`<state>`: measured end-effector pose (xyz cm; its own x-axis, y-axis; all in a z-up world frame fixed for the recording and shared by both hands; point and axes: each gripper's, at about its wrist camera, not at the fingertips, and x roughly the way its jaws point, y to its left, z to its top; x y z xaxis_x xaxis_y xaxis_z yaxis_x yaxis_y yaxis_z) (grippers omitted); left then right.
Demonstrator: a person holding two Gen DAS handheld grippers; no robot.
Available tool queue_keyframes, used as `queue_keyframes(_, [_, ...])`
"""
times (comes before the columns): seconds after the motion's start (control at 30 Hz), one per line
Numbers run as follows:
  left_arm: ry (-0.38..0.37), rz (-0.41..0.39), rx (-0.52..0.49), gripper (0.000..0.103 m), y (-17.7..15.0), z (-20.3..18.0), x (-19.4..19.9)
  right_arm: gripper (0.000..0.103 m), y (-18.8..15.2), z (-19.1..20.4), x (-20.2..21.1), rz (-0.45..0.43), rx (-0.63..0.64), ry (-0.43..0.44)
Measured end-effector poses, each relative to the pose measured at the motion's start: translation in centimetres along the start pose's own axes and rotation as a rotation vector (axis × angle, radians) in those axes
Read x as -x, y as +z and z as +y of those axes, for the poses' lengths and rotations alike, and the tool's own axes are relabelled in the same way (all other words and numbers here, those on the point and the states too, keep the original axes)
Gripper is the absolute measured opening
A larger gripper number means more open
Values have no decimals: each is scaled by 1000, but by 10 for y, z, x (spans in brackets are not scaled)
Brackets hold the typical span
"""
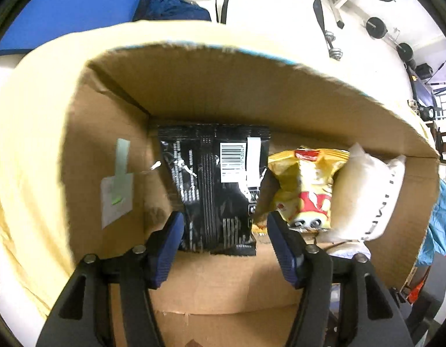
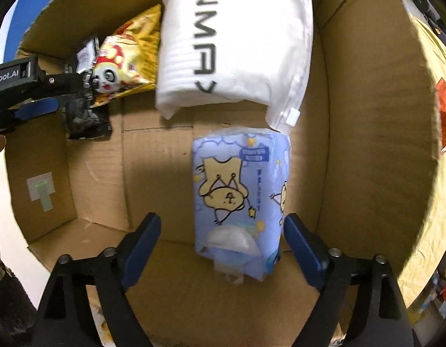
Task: Organize snacks
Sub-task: 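Open both tools to release the packs and lift out of the box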
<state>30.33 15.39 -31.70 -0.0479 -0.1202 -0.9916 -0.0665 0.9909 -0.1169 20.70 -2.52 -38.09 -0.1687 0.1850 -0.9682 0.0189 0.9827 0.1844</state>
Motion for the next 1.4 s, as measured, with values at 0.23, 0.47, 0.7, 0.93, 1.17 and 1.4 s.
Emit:
queue_keyframes(0.23, [-4,-98,-25,72,-43,-5,45,103,-8,12,32,-83,6,-27])
queue_keyframes(0.47, [20,-209,-47,99,-76,-7,77,103,-13,1,71,-175,13,-55])
queue_keyframes(0.7, [13,-280,-47,99,-106,-12,99,103,-34,-10,102,-264,54,-62])
queue_keyframes(0.93, [33,-349,-56,99,-146,-22,121,103,-66,-10,126,-308,69,-19])
queue_keyframes(1.17, [60,-401,-69,99,-166,-37,141,103,-90,-17,158,-366,91,3])
queue_keyframes(1.4, [49,-427,-65,99,-174,-61,157,103,-97,-37,174,-372,88,58])
